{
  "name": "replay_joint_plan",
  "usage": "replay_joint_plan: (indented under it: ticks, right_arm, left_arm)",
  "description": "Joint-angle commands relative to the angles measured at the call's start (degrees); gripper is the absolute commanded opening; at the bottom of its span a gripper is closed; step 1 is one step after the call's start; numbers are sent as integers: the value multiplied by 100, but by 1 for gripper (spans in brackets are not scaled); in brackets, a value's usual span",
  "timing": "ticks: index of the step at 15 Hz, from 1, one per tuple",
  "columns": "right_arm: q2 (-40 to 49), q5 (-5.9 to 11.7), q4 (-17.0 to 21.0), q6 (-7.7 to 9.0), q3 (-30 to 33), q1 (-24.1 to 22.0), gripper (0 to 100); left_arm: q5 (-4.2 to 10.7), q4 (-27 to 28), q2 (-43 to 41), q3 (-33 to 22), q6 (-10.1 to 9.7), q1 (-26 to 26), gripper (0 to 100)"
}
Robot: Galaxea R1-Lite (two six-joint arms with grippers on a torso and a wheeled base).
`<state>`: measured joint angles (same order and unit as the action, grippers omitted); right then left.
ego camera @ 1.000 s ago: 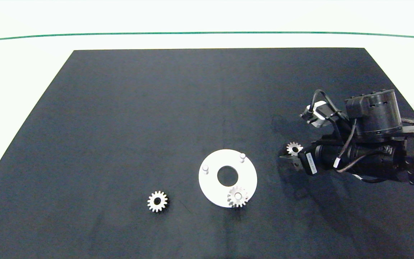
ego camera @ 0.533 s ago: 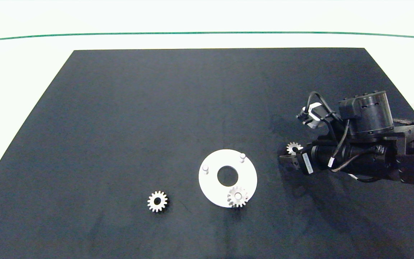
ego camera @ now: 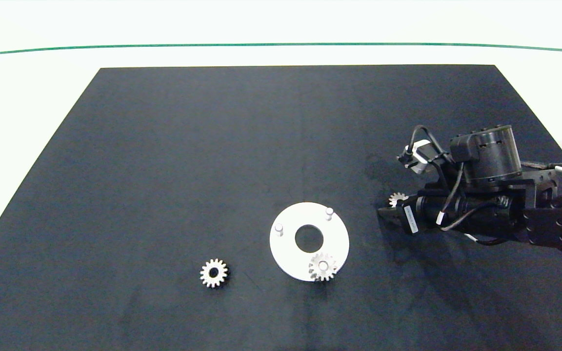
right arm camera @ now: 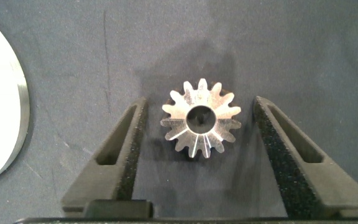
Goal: Install three planetary gears onto the carrier pins
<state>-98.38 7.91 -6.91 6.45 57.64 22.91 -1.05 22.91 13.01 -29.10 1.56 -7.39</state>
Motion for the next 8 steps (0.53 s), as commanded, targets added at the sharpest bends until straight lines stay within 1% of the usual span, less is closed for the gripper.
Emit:
replay_joint_plan:
  ticks: [1,8]
  right_arm:
    - [-24,9,-3,14,55,12,61]
    - [-15,9,-3,14,46,12,48]
  left_arm:
    - [-1,12,0,1,2,0,100]
    - [-1,12,-9,-26,-7,0,100]
